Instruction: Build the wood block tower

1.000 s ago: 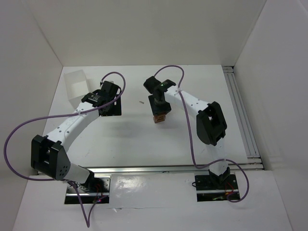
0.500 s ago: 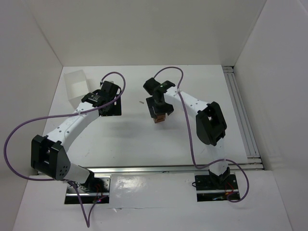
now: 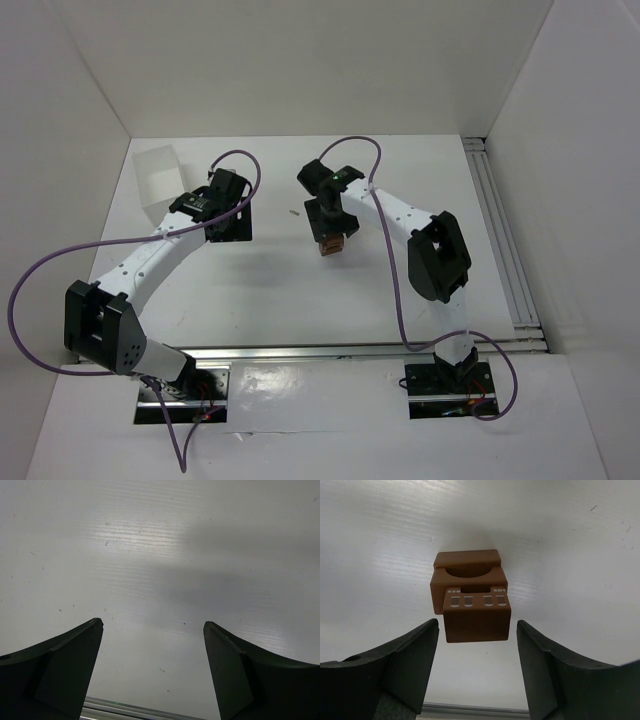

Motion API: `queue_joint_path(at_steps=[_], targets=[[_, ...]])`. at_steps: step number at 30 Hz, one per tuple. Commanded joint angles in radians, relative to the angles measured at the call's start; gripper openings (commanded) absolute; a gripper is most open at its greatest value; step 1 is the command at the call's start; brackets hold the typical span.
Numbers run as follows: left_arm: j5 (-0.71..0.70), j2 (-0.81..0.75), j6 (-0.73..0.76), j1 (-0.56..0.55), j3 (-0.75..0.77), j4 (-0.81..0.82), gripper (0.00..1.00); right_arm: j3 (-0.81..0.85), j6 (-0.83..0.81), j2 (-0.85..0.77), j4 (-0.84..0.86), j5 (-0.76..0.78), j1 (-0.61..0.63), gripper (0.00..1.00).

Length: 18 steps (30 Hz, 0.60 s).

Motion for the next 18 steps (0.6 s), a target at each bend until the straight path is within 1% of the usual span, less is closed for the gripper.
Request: queue_joint_path(at_steps=[1, 2, 3, 6, 18], targets=[[0.001, -0.036, -0.006, -0.005, 0.025, -0.004, 0.94, 0.029, -0.001, -0.013, -0.003, 0.019, 0.013, 0.70], [0.001, -0.036, -0.006, -0.005, 0.025, -0.004, 0.94, 0.029, -0.001, -0.013, -0.003, 0.019, 0.013, 0.67], [0.001, -0.036, -0.006, -0.005, 0.025, -0.004, 0.94, 0.029, -0.001, -0.004, -0.003, 0.019, 0.013, 0.67], [0.001, -0.036, -0.006, -0.005, 0.025, -0.004, 0.94, 0.029, -0.001, -0.004, -0.003, 0.019, 0.013, 0.61], [0.001, -0.036, -0.006, -0.005, 0.025, -0.004, 0.94, 0.048, -0.001, 0.005, -0.003, 0.009, 0.013, 0.61]])
